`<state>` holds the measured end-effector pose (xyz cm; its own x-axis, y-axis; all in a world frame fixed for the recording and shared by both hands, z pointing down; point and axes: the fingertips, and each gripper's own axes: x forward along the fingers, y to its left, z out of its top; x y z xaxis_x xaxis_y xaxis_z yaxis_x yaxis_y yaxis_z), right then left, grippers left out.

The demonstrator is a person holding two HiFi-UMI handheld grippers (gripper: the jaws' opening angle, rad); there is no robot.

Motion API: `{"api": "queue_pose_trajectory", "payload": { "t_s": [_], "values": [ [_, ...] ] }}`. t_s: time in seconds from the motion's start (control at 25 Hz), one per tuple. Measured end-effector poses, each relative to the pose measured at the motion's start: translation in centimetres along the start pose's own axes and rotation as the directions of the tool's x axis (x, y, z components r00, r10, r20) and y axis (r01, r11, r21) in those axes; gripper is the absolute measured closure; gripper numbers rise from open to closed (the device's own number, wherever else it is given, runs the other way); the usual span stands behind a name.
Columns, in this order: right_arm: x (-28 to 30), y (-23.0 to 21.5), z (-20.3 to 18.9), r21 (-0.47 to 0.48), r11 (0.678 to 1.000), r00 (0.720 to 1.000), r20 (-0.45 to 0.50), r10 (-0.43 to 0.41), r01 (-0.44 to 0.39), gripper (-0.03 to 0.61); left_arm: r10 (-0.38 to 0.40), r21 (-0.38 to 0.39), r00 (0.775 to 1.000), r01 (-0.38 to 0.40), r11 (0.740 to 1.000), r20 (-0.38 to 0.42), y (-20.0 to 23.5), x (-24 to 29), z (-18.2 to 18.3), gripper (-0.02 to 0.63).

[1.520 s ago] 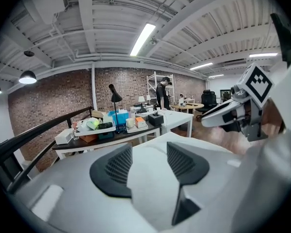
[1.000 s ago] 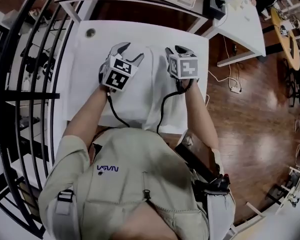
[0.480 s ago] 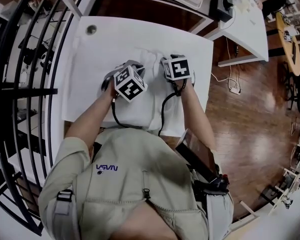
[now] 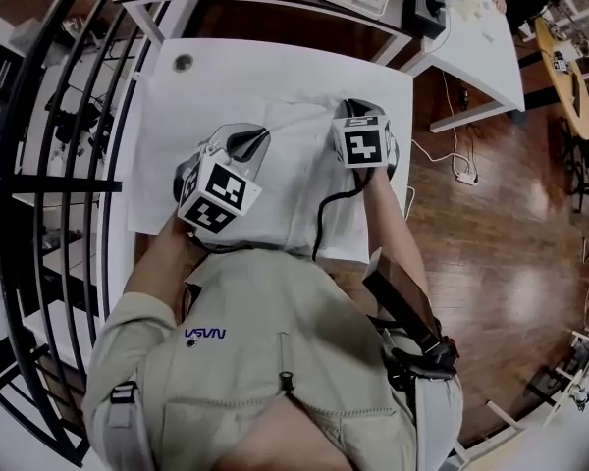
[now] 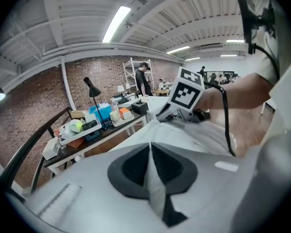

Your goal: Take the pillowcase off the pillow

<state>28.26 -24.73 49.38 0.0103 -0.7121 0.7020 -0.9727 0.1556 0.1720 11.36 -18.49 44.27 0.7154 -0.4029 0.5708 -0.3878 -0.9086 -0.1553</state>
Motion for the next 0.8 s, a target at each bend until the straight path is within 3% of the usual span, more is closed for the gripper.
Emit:
{"api": "queue_pose_trajectory", "payload": {
  "t_s": [0.2,0.48,0.64,0.8],
  "values": [
    [-3.0,-3.0,-0.2,0.034,0.998,0.996,0.065,-0.062,0.060,0.558,0.031,-0.076,0.996,-0.025,0.997,0.082,0.6,-4.7,0.7,0.598],
    [-4.2,-7.2,-3.5,0.118,0.977,0.982,0.048,-0.185,0.179,0.561,0.067,-0.154,0.990,-0.047,0.987,0.126,1.7,-4.5,0.2,0.600],
    [-2.2,-7.4,-7.4,0.207,0.955,0.978,-0.050,-0.205,0.211,0.561,0.062,-0.223,0.994,-0.041,0.974,0.088,2.7,-1.0,-2.7,0.600],
    [0.0,-7.5,-8.5,0.199,0.952,0.972,-0.063,-0.225,0.233,0.561,0.027,-0.290,0.999,-0.013,0.957,0.044,3.3,2.8,-5.5,0.600]
  ]
}}
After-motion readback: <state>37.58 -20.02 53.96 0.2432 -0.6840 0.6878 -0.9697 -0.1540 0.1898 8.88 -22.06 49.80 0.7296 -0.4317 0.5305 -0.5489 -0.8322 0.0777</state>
